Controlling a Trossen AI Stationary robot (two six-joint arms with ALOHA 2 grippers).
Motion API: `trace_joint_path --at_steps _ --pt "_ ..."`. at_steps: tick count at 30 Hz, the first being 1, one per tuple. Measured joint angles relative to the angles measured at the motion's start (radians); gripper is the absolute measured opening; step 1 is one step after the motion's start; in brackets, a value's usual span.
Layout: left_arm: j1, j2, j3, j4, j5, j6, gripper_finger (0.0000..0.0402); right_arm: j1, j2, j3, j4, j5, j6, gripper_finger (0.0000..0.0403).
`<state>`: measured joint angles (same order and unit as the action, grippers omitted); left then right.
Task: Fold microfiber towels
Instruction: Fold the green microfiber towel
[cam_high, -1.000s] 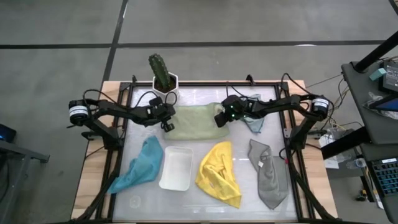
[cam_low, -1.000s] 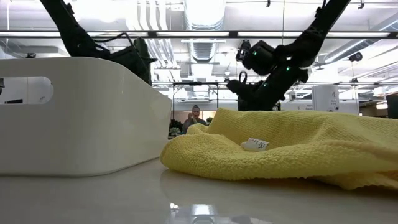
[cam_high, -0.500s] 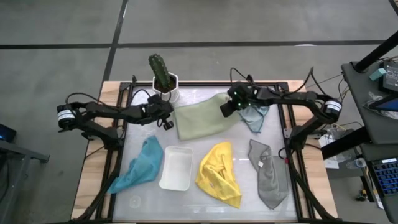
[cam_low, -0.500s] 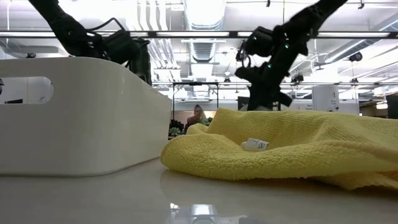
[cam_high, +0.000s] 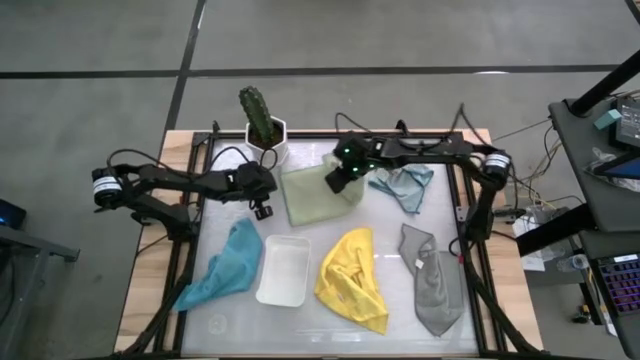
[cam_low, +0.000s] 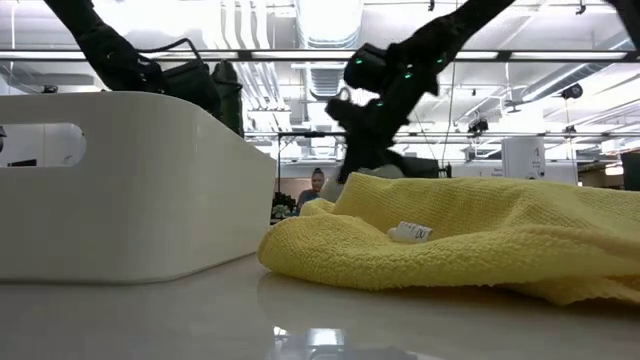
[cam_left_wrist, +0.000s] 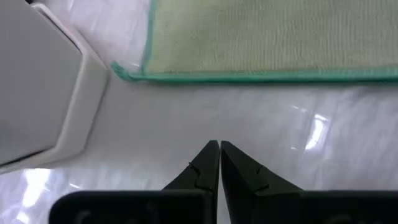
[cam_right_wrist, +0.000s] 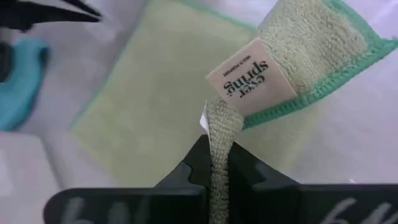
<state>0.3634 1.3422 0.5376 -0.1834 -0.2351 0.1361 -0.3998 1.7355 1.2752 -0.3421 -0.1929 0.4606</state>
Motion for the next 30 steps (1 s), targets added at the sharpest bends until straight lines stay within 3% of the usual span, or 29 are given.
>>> trace_joint_path --at_steps 15,30 --pt "0.001 0.0 -0.073 0.109 0.016 -0.051 0.0001 0.046 0.272 0.241 0.136 -0.021 0.054 0.0013" --pt "0.001 0.002 -0.169 0.373 0.022 -0.052 0.0001 0.062 0.292 0.25 0.226 -0.014 0.054 0.0013"
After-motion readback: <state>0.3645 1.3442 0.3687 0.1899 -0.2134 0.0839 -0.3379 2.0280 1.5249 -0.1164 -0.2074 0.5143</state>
